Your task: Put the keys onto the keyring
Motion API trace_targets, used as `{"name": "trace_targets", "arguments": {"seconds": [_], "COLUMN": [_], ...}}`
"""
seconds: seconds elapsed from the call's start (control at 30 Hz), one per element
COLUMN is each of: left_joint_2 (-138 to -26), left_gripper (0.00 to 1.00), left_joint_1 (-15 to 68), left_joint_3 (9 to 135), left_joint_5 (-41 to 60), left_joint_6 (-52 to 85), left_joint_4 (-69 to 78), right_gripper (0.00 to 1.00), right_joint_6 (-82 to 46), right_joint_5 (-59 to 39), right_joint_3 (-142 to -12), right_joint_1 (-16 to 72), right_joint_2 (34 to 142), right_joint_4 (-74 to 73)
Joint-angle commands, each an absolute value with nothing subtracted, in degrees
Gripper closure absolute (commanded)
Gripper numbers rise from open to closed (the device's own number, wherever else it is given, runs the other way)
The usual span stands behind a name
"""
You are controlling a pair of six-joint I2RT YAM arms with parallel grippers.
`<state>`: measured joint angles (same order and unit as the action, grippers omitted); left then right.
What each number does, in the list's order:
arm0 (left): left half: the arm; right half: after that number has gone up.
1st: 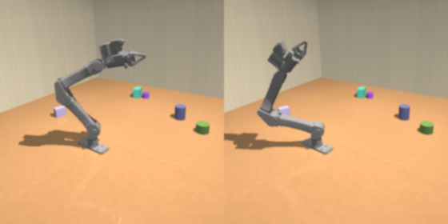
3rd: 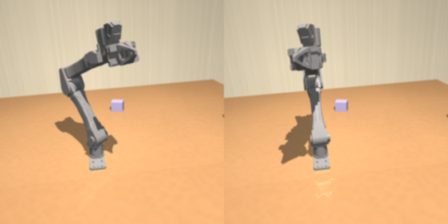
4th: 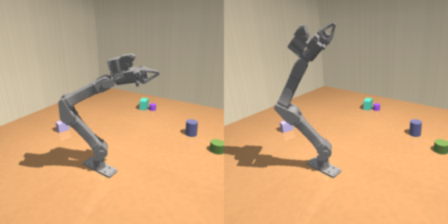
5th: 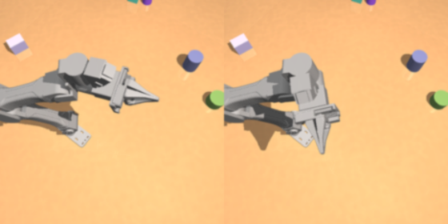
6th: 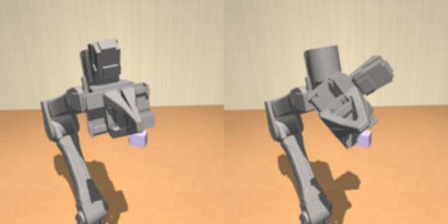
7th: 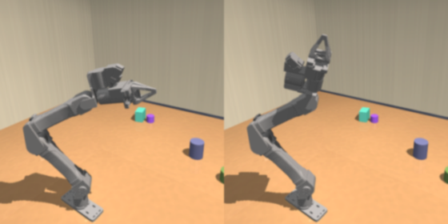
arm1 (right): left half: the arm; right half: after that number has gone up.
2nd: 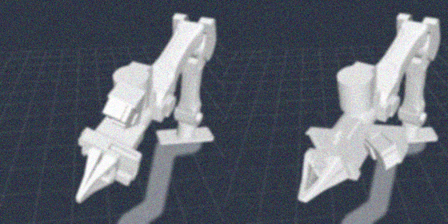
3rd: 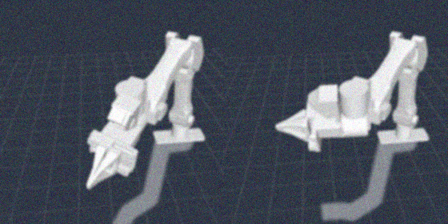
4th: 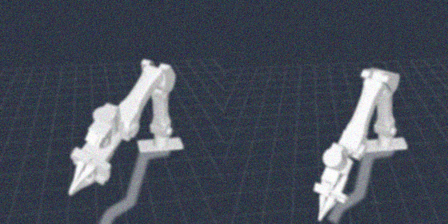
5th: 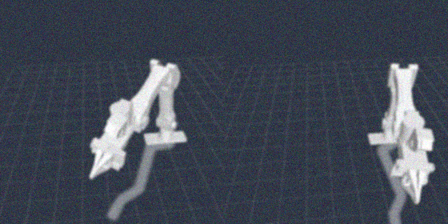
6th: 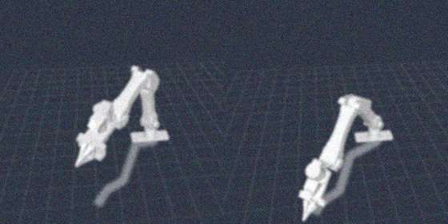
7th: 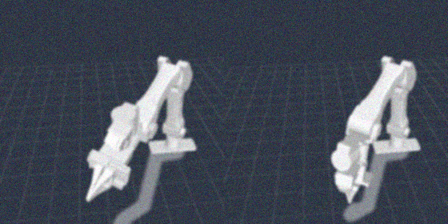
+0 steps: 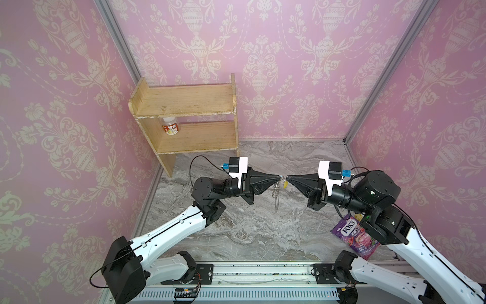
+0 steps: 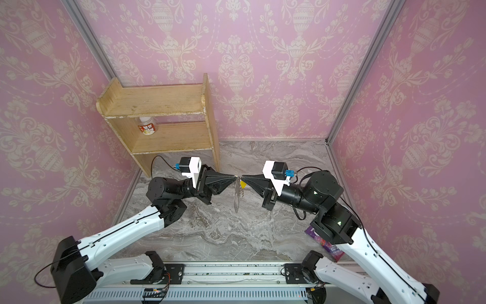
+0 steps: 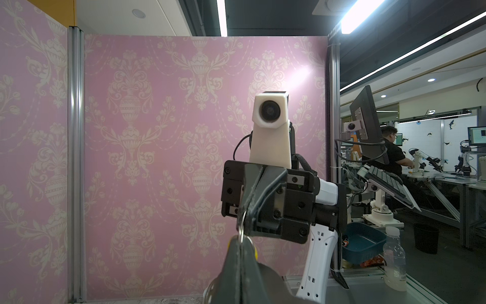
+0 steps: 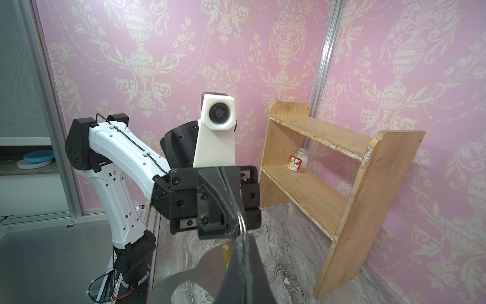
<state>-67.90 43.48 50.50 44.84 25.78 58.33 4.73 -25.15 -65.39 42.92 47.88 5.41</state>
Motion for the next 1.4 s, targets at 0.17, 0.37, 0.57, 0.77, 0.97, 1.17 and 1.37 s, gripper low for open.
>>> {"name": "trace_targets", "arguments": {"seconds": [0.17, 0.37, 0.57, 0.77, 0.97, 1.17, 1.37], "left_joint_2": [-66.1, -66.1, -65.6, -64.0, -63.5, -63.2, -62.8], "left_gripper": [1.00, 1.00, 1.00, 1.00, 1.00, 1.00, 1.00], "left_joint_1": [44.1, 44.1, 44.2, 44.2, 44.2, 44.1, 44.2], "left_joint_3": [51.1, 51.3, 51.5, 51.4, 52.7, 53.8, 54.2], "left_joint_5": [46.1, 46.5, 46.3, 45.6, 46.4, 47.3, 47.5], "left_joint_6": [24.0, 23.8, 22.8, 19.2, 16.9, 15.3, 14.3], "left_joint_4": [57.9, 57.6, 56.5, 52.3, 48.6, 45.6, 44.5], "right_gripper": [1.00, 1.00, 1.00, 1.00, 1.00, 1.00, 1.00], "right_joint_6": [5.2, 4.9, 4.9, 7.2, 8.0, 9.9, 9.8], "right_joint_5": [-26.1, -27.1, -27.0, -25.6, -28.2, -30.4, -30.1], "right_joint_3": [-69.0, -69.8, -69.6, -71.1, -75.3, -80.8, -82.8], "right_joint_1": [43.4, 43.5, 43.4, 43.4, 43.5, 43.4, 43.5], "right_joint_2": [49.2, 50.0, 50.0, 48.1, 49.9, 53.0, 54.4], "right_joint_4": [6.5, 7.0, 7.9, 12.4, 18.6, 26.5, 30.1]}}
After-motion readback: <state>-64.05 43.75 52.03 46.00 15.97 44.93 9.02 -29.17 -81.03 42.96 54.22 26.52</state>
